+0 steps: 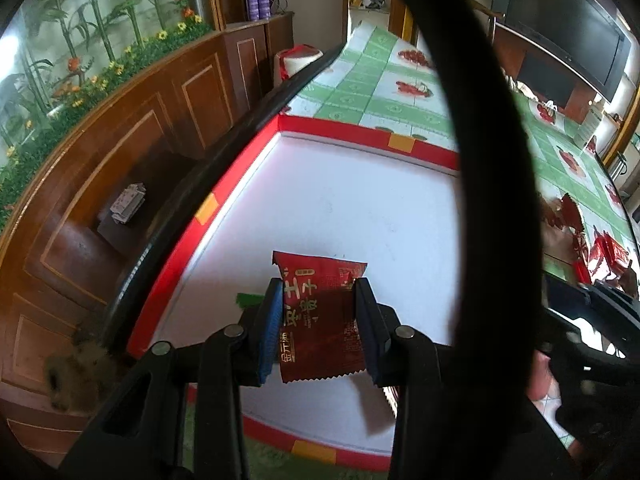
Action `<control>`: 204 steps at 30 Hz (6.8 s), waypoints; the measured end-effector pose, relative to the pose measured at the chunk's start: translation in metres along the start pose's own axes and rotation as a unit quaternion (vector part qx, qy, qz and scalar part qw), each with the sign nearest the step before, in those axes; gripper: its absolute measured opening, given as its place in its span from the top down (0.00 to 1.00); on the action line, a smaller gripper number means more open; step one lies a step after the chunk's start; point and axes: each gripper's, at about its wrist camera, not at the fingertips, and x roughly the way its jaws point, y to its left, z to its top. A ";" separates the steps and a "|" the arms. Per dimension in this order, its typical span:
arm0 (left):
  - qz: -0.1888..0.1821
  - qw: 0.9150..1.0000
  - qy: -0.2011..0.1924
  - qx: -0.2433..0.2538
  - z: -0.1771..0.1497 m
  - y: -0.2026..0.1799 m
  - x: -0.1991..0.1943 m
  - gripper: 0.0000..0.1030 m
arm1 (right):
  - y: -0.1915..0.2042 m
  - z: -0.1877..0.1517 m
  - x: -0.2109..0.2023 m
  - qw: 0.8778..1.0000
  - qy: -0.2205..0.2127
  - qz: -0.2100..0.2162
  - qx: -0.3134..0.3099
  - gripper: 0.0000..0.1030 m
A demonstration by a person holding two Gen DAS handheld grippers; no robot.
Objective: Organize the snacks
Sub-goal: 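Carry both packets into the box and open both tools to release them, then move both tools back toward the remaining snacks on the table, then grasp the red-and-white packet with the left tool while the right tool grasps the brown-gold bag, then carry the red-and-white packet and brown-gold bag over the red-rimmed box with both tools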
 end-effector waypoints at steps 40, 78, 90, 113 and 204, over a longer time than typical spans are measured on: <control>0.054 0.997 -0.061 0.000 -0.010 -0.023 -0.057 0.27 | -0.021 -0.026 -0.071 0.998 -0.041 -0.031 0.035 0.56; -0.031 0.990 -0.034 0.134 -0.056 -0.174 -0.071 0.12 | -0.140 -0.164 -0.198 0.960 -0.066 -0.192 0.192 0.26; -0.047 0.987 -0.013 0.153 -0.058 -0.194 -0.061 0.12 | -0.157 -0.168 -0.200 0.958 -0.070 -0.186 0.208 0.26; -0.119 0.975 0.003 0.186 0.006 -0.255 -0.022 0.12 | -0.178 -0.157 -0.211 0.949 -0.087 -0.199 0.228 0.26; 0.030 0.996 -0.084 0.026 -0.034 -0.086 -0.070 0.54 | -0.064 -0.103 -0.131 0.993 -0.037 -0.070 0.091 0.62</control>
